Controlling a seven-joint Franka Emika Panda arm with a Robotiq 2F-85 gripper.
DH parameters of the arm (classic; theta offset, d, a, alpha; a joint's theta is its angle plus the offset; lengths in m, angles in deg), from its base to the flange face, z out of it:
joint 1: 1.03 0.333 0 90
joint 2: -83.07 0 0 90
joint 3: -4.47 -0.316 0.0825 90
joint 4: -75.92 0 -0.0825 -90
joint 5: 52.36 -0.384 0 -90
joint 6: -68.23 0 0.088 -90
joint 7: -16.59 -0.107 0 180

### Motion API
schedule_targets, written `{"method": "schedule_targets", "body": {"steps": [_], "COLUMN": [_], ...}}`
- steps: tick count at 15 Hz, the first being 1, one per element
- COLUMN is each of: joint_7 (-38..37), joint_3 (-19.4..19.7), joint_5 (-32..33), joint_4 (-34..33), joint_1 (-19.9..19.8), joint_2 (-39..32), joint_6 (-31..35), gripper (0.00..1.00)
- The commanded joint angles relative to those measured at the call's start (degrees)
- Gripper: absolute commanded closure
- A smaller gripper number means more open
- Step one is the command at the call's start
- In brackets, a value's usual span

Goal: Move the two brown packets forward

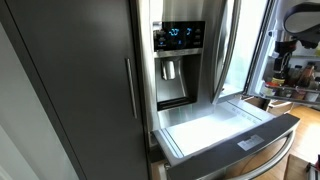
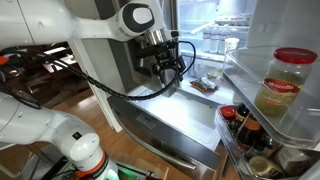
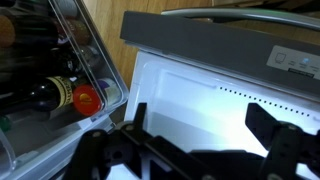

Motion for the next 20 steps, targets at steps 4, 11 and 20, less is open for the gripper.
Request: {"method": "schedule_targets", "body": {"steps": [4, 11, 20], "joint_7": [0.1, 0.1, -1.8], "joint_3": [-0.9, -0.9, 0.0], "joint_5": [-0.1, -0.1, -4.2], "joint_4": [-0.5, -0.5, -0.4], "joint_1": [0.1, 0.2, 2.5], "joint_2": [-0.1, -0.1, -8.8], "joint_6": [-0.4, -0.4, 11.3], "gripper": [0.0, 0.0, 0.0]}}
